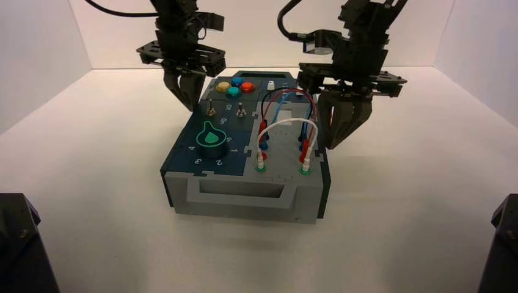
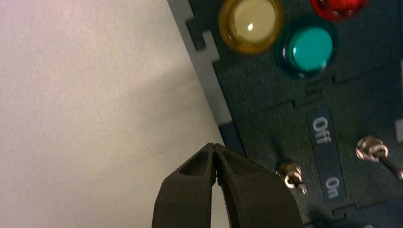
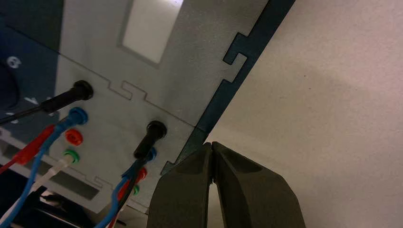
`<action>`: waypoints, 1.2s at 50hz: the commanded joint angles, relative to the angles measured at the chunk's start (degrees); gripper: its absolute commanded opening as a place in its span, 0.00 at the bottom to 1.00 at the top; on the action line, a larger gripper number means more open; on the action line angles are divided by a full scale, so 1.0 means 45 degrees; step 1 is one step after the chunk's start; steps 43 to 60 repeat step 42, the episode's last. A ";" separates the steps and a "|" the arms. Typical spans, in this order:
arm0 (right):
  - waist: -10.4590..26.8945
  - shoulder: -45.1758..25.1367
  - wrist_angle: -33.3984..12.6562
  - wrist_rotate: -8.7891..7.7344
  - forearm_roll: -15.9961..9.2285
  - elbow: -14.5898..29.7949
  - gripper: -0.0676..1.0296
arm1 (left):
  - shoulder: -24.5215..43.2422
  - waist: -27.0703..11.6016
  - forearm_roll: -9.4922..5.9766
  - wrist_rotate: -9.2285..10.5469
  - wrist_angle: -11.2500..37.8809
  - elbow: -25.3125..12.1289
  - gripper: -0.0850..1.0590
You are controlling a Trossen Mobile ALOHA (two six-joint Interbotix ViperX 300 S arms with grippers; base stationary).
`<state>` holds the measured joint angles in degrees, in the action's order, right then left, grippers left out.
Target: Rotate the box clockwise.
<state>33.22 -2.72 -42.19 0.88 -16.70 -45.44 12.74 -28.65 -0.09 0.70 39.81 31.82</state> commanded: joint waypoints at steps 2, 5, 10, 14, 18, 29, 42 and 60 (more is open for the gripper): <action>-0.0625 0.1387 0.0059 0.0000 0.0020 -0.0176 0.04 | -0.1699 -0.0039 -0.0137 0.0137 -0.0039 0.0645 0.05; -0.0898 0.2012 -0.0176 0.0000 0.0156 -0.0254 0.04 | -0.2441 -0.0039 -0.0137 0.0234 0.0137 0.0898 0.05; -0.0898 0.2871 -0.0625 0.0020 0.0176 -0.0254 0.04 | -0.3789 -0.0039 -0.0156 0.0430 0.0586 0.1270 0.05; -0.0898 0.3477 -0.0879 0.0020 0.0195 -0.0254 0.04 | -0.4766 -0.0039 -0.0156 0.0488 0.1035 0.1406 0.05; -0.0879 0.4121 -0.0898 0.0000 0.0195 -0.0293 0.04 | -0.5742 -0.0039 -0.0176 0.0547 0.1445 0.1504 0.05; -0.0645 0.5059 -0.0879 -0.0254 0.0195 -0.0391 0.04 | -0.7422 -0.0039 -0.0176 0.0527 0.1816 0.1680 0.05; -0.0605 0.5156 -0.0703 -0.0566 0.0254 -0.0430 0.04 | -0.8008 -0.0039 -0.0137 0.0391 0.1875 0.1758 0.05; -0.0605 0.5156 -0.0703 -0.0566 0.0254 -0.0430 0.04 | -0.8008 -0.0039 -0.0137 0.0391 0.1875 0.1758 0.05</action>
